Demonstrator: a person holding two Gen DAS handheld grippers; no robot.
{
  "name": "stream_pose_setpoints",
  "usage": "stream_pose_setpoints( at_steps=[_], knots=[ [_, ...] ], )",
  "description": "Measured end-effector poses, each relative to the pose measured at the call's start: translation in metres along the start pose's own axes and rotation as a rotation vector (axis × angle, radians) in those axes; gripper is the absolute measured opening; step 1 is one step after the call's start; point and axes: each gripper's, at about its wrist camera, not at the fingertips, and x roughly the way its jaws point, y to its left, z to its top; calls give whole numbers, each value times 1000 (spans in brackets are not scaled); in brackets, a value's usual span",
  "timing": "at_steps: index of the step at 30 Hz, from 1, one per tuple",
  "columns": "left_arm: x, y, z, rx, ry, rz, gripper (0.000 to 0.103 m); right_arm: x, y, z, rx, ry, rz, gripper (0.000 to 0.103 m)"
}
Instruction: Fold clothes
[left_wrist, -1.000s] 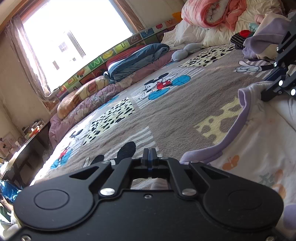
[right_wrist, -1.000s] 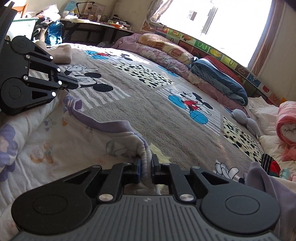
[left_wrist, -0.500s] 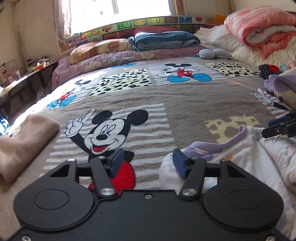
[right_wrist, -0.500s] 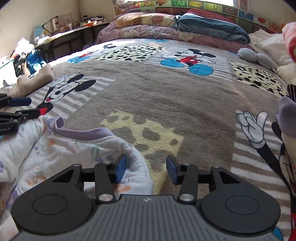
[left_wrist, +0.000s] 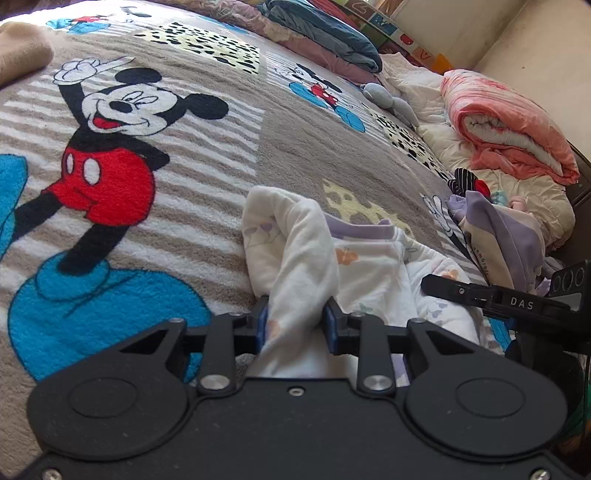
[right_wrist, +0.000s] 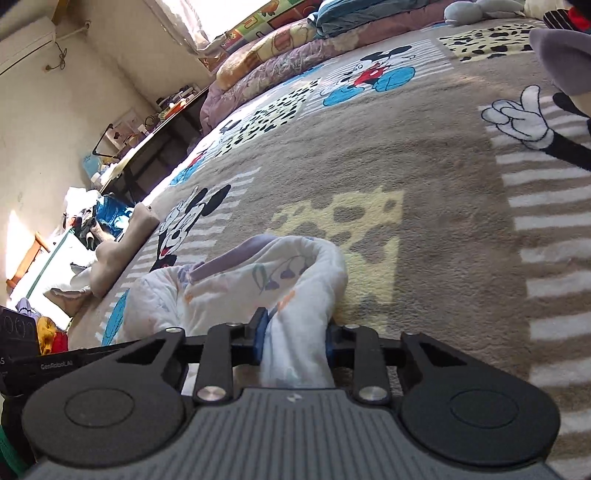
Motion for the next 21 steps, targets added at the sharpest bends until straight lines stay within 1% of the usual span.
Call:
stream_pose_setpoints(
  at_steps=[1,3,4,5,6,7,8,9,10,11,12,13,16,21],
  knots=[
    [2,-3,6,12,-5,-8,19,-4,3,2,-5,-36,-10,18],
    [-3,-10,21,37,-60,-15,18,-16,4,8,7,-117,-28,17],
    [-4,-12,29,45,-80,-13,18,-22,3,12,22,-152,-42,17],
    [-1,-11,35,39,-79,-11,18,-26,0,17,37,-179,-64,17],
    [3,-9,40,29,-71,-7,22,-26,-5,21,56,-183,-94,17],
    [12,-4,43,7,-45,9,30,-22,-11,23,76,-165,-121,26],
    [18,1,42,-8,-27,35,37,-16,-17,24,92,-140,-143,35],
    [16,4,37,-14,-33,55,50,-11,-22,24,104,-117,-161,62],
    [14,7,33,-21,-38,74,58,-8,-27,21,112,-103,-161,71],
    [10,10,28,-32,-46,87,60,-9,-31,17,124,-102,-136,71],
    [2,15,22,-59,-59,77,63,-13,-33,14,134,-108,-110,71],
    [-5,19,16,-89,-70,66,64,-19,-33,11,141,-118,-92,71],
    [-29,30,-8,-181,-94,42,65,-41,-36,-3,172,-152,-75,71],
    [-67,36,-51,-273,-131,35,67,-85,-31,-49,271,-232,-23,72]
  ],
)
